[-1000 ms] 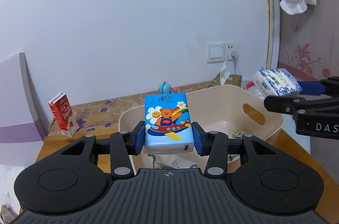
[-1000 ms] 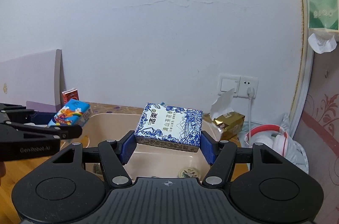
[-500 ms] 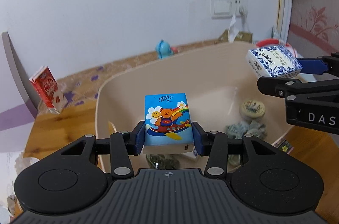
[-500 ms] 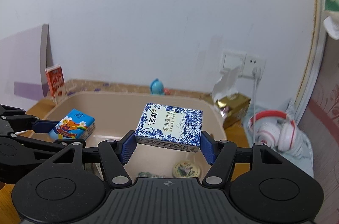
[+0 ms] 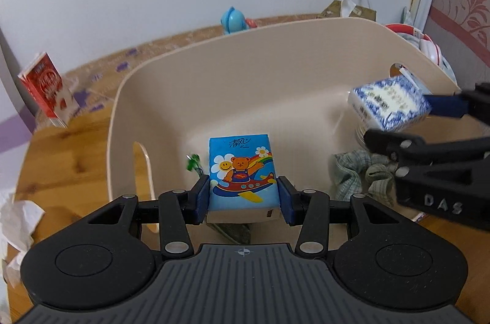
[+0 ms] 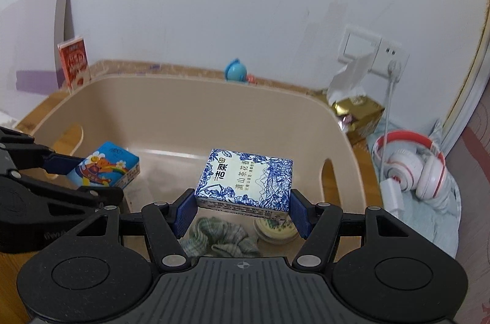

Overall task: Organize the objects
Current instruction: 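Carry tissue pack and patterned box over the basket and open both tools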

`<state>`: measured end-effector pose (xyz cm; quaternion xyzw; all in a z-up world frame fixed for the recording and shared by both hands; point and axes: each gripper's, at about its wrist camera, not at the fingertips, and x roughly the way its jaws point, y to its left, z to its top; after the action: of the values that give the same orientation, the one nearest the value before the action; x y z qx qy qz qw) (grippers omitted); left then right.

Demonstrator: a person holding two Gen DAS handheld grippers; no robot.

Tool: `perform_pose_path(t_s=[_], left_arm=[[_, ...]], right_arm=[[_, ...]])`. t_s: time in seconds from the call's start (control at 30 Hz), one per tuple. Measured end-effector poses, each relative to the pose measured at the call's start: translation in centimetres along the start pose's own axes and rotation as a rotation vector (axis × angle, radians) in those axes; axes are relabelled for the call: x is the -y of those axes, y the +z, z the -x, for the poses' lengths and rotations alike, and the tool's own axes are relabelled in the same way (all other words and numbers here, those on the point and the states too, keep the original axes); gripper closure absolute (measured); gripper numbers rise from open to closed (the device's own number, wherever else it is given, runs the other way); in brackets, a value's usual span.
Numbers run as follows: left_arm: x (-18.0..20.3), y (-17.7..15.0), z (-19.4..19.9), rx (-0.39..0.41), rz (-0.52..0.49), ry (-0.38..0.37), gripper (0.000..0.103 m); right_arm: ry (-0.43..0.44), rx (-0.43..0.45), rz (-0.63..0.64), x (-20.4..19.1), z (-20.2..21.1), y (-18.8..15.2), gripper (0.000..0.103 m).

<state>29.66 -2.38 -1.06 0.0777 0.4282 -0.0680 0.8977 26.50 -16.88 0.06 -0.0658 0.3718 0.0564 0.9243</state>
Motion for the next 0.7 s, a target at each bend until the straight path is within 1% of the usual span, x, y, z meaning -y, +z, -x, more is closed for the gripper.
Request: perform_pose_path(t_s=[0.17, 0.2, 0.3, 0.33, 0.37, 0.47, 0.53, 0.57, 0.6, 0.7], left_arm=[[0.1, -0.3, 0.2, 0.025, -0.004, 0.011, 0.055], [0.2, -0.3, 0.4, 0.033, -0.009, 0.013, 0.053], [0.3, -0.4, 1.2, 0.061, -0.011, 0.01, 0.042], [0.3, -0.4, 1.5, 0.074, -0.01, 0.014, 0.034], [0.3, -0.4, 1.9, 0.092, -0.01, 0.018, 0.031], [0.3, -0.5, 2.9, 0.121, -0.011, 0.026, 0.027], [0.1, -0.7, 3.7, 0.136, -0.007, 0.025, 0.026], [0.1, -0.8, 4.0, 0.144, -0.006, 0.028, 0.026], [0.0, -0.9, 4.4, 0.154, -0.007, 0.031, 0.025], [-0.1, -1.3, 5.7, 0.187, -0.007, 0.048, 0.022]], right_arm=[[-0.004, -0.015, 0.004, -0.1, -0.2, -0.4, 0.04], [-0.007, -0.012, 0.002, -0.1, -0.1, -0.4, 0.033], [-0.017, 0.001, -0.006, 0.2, 0.4, -0.5, 0.032], [-0.019, 0.008, -0.009, 0.2, 0.6, -0.4, 0.032], [-0.021, 0.017, -0.012, 0.4, 0.9, -0.4, 0.029], [-0.029, 0.043, -0.021, 0.6, 1.8, -0.4, 0.023], [-0.032, 0.062, -0.03, 0.8, 2.6, -0.6, 0.019], [-0.033, 0.073, -0.035, 0.9, 3.1, -0.7, 0.014], [-0.036, 0.086, -0.04, 1.0, 3.6, -0.8, 0.011], [-0.042, 0.114, -0.04, 1.1, 4.9, -1.2, 0.005]])
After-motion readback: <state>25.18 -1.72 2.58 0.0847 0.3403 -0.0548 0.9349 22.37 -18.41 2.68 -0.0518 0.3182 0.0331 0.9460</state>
